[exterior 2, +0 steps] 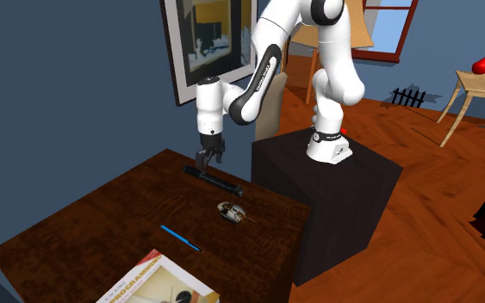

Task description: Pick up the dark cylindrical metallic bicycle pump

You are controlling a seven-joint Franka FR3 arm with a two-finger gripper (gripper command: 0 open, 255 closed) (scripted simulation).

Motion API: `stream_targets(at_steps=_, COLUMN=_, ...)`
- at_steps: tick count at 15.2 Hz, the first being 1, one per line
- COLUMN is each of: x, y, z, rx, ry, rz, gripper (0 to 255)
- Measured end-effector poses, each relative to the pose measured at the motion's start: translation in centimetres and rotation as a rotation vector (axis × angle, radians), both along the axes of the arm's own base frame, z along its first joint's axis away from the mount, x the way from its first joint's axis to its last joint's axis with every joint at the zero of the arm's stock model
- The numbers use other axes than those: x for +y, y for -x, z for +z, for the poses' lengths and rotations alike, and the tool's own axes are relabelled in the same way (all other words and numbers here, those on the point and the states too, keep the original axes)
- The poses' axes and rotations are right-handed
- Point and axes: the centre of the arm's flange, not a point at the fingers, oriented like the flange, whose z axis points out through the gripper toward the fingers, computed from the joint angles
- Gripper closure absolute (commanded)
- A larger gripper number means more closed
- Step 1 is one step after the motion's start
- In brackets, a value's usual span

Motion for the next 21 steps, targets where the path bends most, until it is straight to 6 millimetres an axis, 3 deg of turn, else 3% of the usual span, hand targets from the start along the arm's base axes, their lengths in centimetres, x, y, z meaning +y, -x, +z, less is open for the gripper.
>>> stream_targets(at_steps=9, x=-0.3, y=-0.7, z=-5.1, rx=0.000, ry=-0.001, rz=-0.046, gripper=0)
stream_targets(at_steps=10, x=-0.3, y=-0.7, z=-5.3, rx=0.000, ry=-0.001, rz=-0.046, gripper=255)
stream_targets(at_steps=21, x=-0.3, y=-0.8, z=-5.2, rx=0.000, ry=-0.001, rz=-0.046, gripper=255)
